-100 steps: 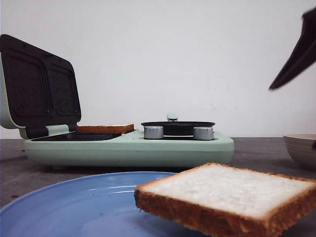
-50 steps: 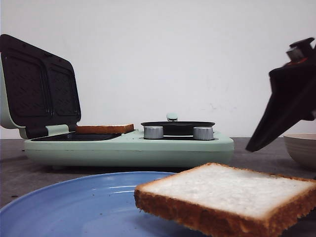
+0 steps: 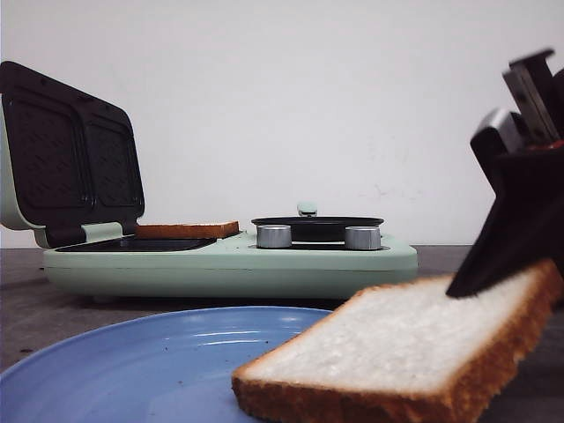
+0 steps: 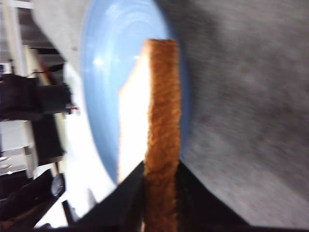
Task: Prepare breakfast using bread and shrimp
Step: 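Grasp the second bread slice on the plate with the right gripper, then carry the bread with the right gripper over the sandwich maker plate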
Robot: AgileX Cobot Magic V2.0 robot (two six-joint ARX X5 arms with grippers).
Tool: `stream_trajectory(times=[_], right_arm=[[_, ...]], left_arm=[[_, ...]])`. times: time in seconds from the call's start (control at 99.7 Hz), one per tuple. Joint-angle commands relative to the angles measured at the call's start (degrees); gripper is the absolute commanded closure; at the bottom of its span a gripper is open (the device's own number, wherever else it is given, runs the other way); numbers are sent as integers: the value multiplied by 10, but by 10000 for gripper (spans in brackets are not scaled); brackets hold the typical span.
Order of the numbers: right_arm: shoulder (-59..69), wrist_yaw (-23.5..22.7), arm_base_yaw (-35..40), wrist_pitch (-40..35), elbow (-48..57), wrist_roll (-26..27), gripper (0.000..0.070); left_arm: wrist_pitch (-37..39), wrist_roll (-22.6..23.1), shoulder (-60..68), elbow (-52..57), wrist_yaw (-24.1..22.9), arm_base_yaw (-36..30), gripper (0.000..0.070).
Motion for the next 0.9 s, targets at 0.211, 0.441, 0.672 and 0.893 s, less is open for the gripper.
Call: stream_trajectory(times=[0.211, 0.441, 0.672, 0.893], right_arm=[[-32, -2, 3, -42, 107, -10, 698], [-41, 14, 37, 3, 206, 57, 698], [-29, 154, 129, 280, 217, 262, 698], [18, 329, 194, 435, 217, 378, 698]], left_arm=[[3, 5, 2, 14, 3, -8, 689], [4, 5, 2, 14, 3, -8, 689], [5, 5, 3, 14, 3, -8, 689], [5, 5, 3, 14, 3, -16, 689]])
